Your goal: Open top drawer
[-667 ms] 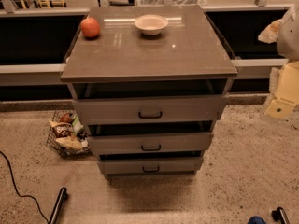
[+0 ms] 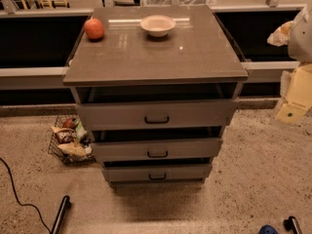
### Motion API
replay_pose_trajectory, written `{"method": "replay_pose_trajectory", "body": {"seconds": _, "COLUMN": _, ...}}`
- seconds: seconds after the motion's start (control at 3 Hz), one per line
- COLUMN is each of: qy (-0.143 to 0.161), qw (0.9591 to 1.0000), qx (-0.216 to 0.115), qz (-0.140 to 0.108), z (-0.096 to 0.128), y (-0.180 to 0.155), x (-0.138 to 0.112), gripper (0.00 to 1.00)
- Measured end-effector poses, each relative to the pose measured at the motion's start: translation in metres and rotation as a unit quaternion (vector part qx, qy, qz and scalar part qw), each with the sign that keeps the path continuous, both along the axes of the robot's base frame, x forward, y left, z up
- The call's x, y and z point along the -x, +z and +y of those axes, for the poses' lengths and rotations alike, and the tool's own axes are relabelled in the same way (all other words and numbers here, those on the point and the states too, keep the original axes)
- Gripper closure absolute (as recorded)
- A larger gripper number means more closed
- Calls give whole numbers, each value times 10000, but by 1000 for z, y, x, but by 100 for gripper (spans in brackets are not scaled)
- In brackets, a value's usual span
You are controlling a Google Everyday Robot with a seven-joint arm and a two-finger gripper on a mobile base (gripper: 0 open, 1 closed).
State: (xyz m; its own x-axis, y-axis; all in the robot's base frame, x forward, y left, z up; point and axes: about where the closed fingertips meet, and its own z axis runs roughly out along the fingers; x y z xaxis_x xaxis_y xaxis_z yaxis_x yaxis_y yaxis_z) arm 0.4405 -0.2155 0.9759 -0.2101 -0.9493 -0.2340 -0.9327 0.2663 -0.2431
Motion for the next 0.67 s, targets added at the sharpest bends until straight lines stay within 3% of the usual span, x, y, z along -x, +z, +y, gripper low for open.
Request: {"method": "replay_pose_trajectory", "body": {"seconds": 0.67, "qy": 559, "qw": 9964, "qx": -273, "qz": 582, "z": 22, "y": -107, "x": -26, "gripper": 0}}
